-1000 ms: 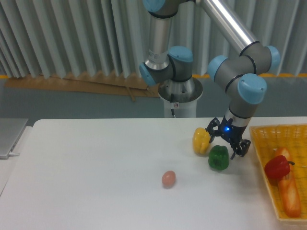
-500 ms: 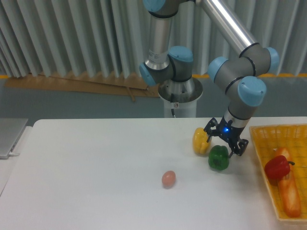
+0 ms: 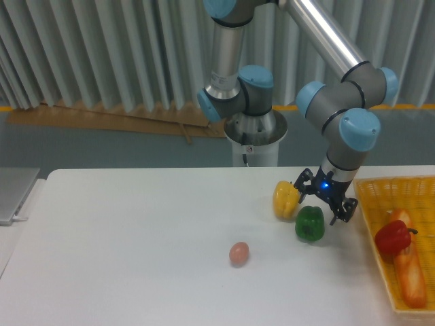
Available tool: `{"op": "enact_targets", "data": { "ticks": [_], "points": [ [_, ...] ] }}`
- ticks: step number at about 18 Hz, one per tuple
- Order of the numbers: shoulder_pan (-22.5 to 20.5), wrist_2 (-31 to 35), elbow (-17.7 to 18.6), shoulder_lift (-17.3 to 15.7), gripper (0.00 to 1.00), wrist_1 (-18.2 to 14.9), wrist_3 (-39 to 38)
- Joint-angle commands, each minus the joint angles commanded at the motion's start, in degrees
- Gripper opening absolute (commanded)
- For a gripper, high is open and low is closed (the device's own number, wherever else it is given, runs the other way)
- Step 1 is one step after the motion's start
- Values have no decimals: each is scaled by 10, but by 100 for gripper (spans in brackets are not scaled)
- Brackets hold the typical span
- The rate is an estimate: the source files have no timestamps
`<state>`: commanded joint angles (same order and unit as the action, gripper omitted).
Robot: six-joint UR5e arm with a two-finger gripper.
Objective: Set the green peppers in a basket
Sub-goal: 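Align the open gripper over the green pepper, then lower the gripper onto the green pepper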
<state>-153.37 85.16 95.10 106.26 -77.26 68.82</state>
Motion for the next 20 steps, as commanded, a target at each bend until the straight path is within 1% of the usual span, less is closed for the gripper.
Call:
{"op": "enact_targets", "data": {
  "ticks": [4,7,13,17,20],
  "points": [
    [2,4,4,2,100,1,1],
    [4,4,6,10,100,1,10],
    [20,4,6,25,100,3,8],
    [22,6,6,31,100,16,9],
    [22,6,6,34,100,18,25]
  ]
}}
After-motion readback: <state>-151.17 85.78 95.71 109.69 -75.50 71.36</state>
